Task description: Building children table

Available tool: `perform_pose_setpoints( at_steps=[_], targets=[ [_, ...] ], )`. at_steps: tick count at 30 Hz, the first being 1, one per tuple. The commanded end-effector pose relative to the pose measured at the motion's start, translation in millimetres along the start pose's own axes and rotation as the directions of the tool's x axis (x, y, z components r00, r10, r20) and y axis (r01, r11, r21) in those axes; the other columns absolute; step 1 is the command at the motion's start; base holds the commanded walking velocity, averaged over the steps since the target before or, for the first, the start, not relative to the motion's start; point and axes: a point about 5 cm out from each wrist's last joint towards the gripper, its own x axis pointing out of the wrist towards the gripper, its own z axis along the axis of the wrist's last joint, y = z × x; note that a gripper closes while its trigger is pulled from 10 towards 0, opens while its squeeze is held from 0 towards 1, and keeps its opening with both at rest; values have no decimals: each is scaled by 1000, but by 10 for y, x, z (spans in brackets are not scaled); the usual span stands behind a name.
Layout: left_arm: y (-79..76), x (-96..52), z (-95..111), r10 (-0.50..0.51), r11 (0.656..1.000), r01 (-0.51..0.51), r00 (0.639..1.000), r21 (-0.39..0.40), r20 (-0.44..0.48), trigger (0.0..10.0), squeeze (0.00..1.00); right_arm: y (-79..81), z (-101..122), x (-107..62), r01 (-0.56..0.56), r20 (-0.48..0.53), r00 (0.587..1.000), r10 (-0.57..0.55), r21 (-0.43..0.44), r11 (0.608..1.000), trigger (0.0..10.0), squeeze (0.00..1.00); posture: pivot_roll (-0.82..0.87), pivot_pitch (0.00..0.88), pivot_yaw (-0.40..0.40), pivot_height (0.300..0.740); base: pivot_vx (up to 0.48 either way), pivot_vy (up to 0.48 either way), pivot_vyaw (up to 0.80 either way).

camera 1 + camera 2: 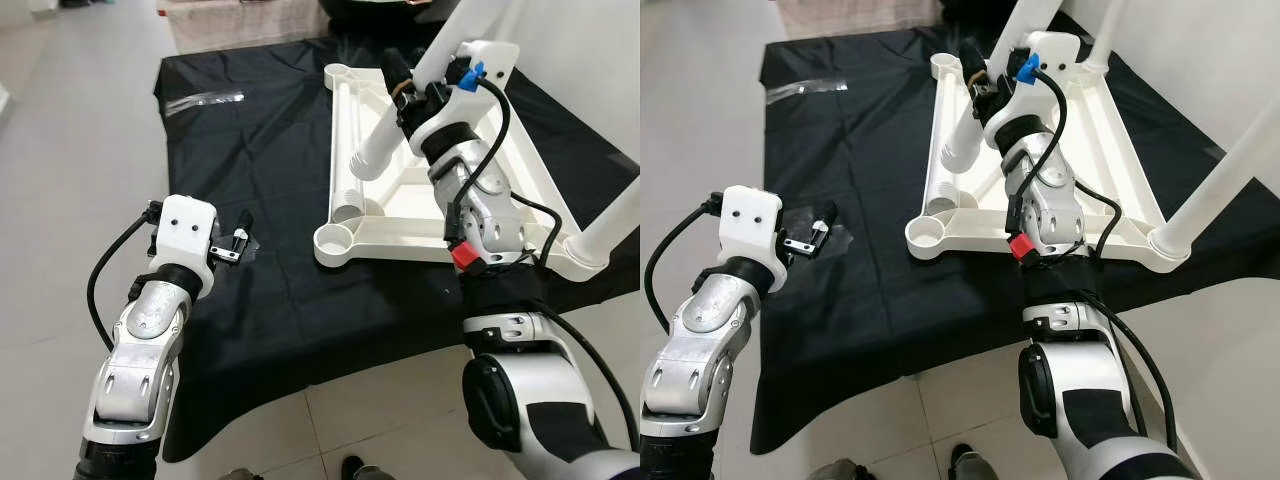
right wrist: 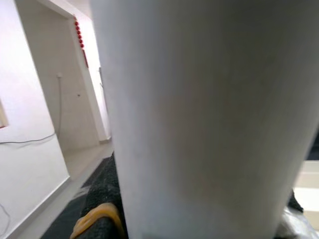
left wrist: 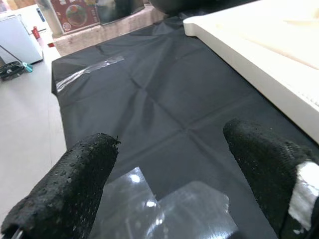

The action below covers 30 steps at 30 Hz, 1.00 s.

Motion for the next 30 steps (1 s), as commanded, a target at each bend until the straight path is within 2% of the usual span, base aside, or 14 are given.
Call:
perform_pose_setpoints(
  at_steps=[1, 8, 25, 30],
  targets=[
    [4, -11, 15, -1, 1000, 1, 1000, 1, 1, 10000, 0, 26, 42, 10, -8, 31, 999, 8, 1, 1000, 10000, 0, 137, 167, -37, 740, 0, 0, -800],
    [-25, -15, 9, -14, 1000, 14, 1000, -7, -2, 10000, 0, 57, 25, -14, -14, 40, 999, 14, -3, 1000, 10000, 0, 136, 169, -35, 740, 0, 411, -96],
    [-37, -29, 3, -12, 1000, 12, 1000, 19, -1, 10000, 0, 48, 43, 2, -19, 45, 999, 20, -12, 1000, 10000, 0, 135, 178, -38, 740, 0, 0, 0],
    [-23, -23, 22, -5, 1000, 4, 1000, 28, 15, 10000, 0, 63, 26, -16, -23, 44, 999, 24, -9, 1000, 10000, 0, 136, 168, -37, 740, 259, -310, 0]
  ],
)
